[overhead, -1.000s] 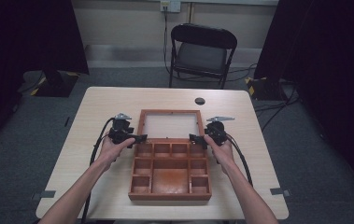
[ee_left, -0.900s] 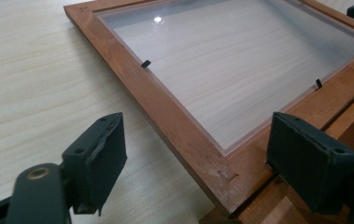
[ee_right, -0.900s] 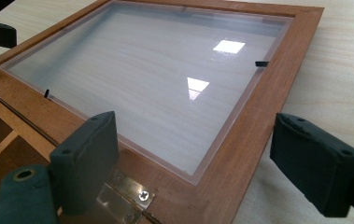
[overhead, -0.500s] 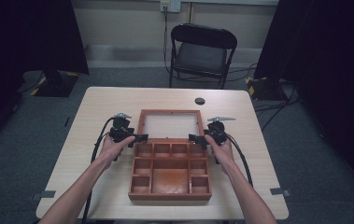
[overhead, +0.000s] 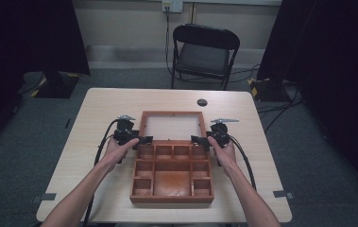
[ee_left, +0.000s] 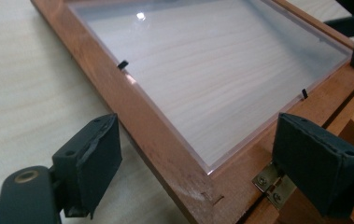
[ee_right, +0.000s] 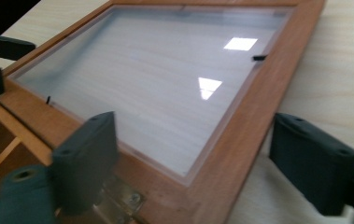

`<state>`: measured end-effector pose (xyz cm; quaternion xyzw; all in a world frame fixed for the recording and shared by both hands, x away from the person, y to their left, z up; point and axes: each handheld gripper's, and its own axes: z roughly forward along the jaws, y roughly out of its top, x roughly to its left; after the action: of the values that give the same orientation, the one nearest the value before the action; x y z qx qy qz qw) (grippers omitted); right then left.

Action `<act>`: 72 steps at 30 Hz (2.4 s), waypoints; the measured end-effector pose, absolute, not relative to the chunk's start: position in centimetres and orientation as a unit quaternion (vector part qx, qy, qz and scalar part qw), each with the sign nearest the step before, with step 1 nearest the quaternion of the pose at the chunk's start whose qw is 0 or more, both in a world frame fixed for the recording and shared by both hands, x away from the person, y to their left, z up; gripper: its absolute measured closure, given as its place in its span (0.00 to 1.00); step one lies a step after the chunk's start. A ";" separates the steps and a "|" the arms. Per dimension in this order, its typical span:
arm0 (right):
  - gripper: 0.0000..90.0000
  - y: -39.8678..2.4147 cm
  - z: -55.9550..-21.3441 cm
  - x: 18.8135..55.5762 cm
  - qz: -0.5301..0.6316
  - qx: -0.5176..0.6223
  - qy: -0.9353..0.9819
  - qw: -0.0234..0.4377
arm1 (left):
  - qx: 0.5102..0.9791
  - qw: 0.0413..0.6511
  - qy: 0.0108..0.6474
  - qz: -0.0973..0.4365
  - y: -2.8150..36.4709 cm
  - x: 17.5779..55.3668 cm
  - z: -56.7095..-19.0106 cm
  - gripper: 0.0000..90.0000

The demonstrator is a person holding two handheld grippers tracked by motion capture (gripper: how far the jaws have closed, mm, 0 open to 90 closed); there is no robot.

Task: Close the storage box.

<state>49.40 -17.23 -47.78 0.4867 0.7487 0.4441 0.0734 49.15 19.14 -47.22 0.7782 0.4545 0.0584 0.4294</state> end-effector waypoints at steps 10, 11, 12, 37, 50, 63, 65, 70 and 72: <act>0.26 -17.9 -48.1 49.7 0.445 0.517 0.730 0.041 | 0.774 0.432 0.461 0.048 19.3 49.3 -47.4 0.17; 0.25 -17.8 -48.1 49.7 0.446 0.519 0.728 0.039 | 0.774 0.432 0.461 0.048 19.3 49.3 -47.4 0.17; 0.25 -17.7 -48.2 49.7 0.445 0.520 0.728 0.040 | 0.774 0.432 0.461 0.047 19.3 49.3 -47.4 0.17; 0.30 -17.7 -48.1 49.6 0.467 0.516 0.717 0.040 | 0.776 0.435 0.450 0.076 19.2 49.0 -46.9 0.23; 0.39 -18.3 -47.7 49.3 0.485 0.509 0.709 0.053 | 0.777 0.432 0.451 0.083 19.1 48.9 -46.7 0.20; 0.41 -18.4 -48.0 49.3 0.483 0.514 0.707 0.051 | 0.769 0.445 0.454 0.071 19.9 49.1 -47.0 0.28; 0.40 -18.4 -48.0 49.4 0.484 0.516 0.705 0.047 | 0.771 0.441 0.455 0.070 19.9 49.2 -47.1 0.28; 0.41 -18.4 -48.1 49.3 0.482 0.514 0.708 0.052 | 0.764 0.445 0.465 0.055 20.0 49.4 -47.3 0.26; 0.41 -18.5 -48.1 49.4 0.482 0.515 0.707 0.048 | 0.763 0.444 0.467 0.054 19.9 49.4 -47.4 0.25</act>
<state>49.36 -18.47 -48.11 0.5147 0.7074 0.4820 0.0483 49.41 19.95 -47.36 0.7629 0.4666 0.0542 0.4442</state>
